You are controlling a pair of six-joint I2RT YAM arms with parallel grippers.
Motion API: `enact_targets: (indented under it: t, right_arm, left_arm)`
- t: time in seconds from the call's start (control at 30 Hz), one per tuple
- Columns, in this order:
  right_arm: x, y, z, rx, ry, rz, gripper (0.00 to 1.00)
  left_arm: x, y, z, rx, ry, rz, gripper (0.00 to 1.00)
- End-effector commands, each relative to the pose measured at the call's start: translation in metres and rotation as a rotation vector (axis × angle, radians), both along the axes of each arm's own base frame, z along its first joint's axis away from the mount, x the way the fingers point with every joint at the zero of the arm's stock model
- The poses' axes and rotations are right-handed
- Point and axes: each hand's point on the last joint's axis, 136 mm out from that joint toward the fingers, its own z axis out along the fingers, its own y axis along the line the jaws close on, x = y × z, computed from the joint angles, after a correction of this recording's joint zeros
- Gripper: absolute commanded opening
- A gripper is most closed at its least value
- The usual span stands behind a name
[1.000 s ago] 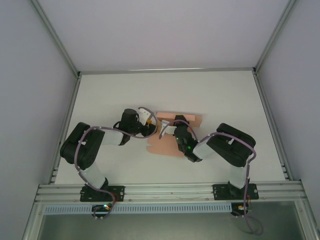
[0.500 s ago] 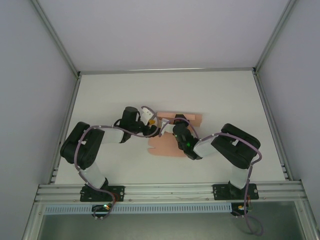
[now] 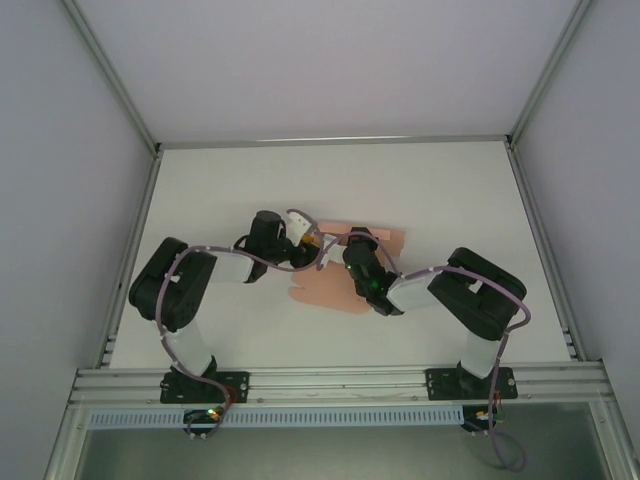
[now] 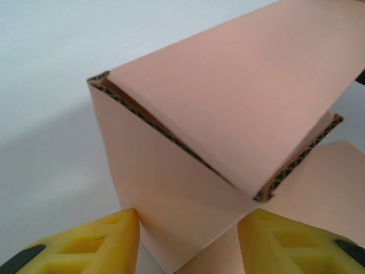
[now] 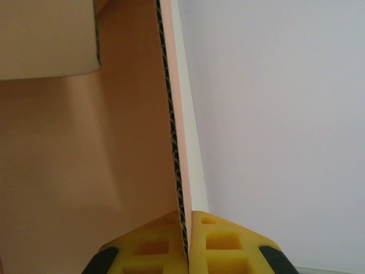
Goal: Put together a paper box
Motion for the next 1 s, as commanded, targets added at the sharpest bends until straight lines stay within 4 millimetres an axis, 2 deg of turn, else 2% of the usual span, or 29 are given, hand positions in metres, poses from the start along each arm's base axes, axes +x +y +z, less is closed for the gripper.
enact_targets:
  t: [0.0,0.07,0.2,0.3,0.4,0.47,0.53,0.6,0.63,0.77,0.87,0.97]
  right_arm:
    - [-0.047,0.013,-0.089,-0.135,0.326,0.19,0.0]
    - [-0.047,0.013,-0.089,-0.123,0.337,0.188,0.0]
    - [-0.045,0.012,-0.087,-0.108,0.344,0.181,0.0]
    - [-0.044,0.011,-0.089,-0.122,0.33,0.181,0.0]
    - [-0.044,0.011,-0.091,-0.129,0.335,0.179,0.0]
    - [-0.044,0.012,-0.092,-0.125,0.345,0.177,0.0]
    - [-0.045,0.012,-0.091,-0.118,0.347,0.176,0.0]
    - [-0.045,0.013,-0.088,-0.101,0.349,0.173,0.0]
    - [-0.045,0.013,-0.088,-0.094,0.354,0.17,0.0]
    - [-0.046,0.013,-0.088,-0.079,0.361,0.163,0.0]
    - [-0.047,0.012,-0.09,-0.08,0.366,0.159,0.0]
    - [-0.045,0.013,-0.091,-0.077,0.363,0.155,0.0]
  left_arm:
    - [0.037,-0.01,0.035,-0.054,-0.14,0.081,0.45]
    - [0.035,-0.014,0.036,-0.055,-0.148,0.066,0.4]
    - [0.018,-0.021,0.039,-0.088,-0.115,-0.014,0.45]
    - [0.009,-0.019,0.04,-0.111,-0.124,-0.029,0.42]
    - [0.019,-0.01,0.04,-0.123,-0.165,0.055,0.4]
    - [0.023,-0.013,0.042,-0.144,-0.157,0.068,0.4]
    - [0.025,-0.018,0.046,-0.165,-0.158,0.063,0.32]
    - [0.028,-0.022,0.048,-0.178,-0.152,0.069,0.12]
    - [0.029,-0.024,0.049,-0.184,-0.149,0.075,0.1]
    - [0.033,-0.024,0.047,-0.179,-0.16,0.118,0.1]
    - [0.032,-0.023,0.043,-0.19,-0.156,0.128,0.15]
    - [0.021,-0.032,0.048,-0.238,-0.13,0.055,0.33]
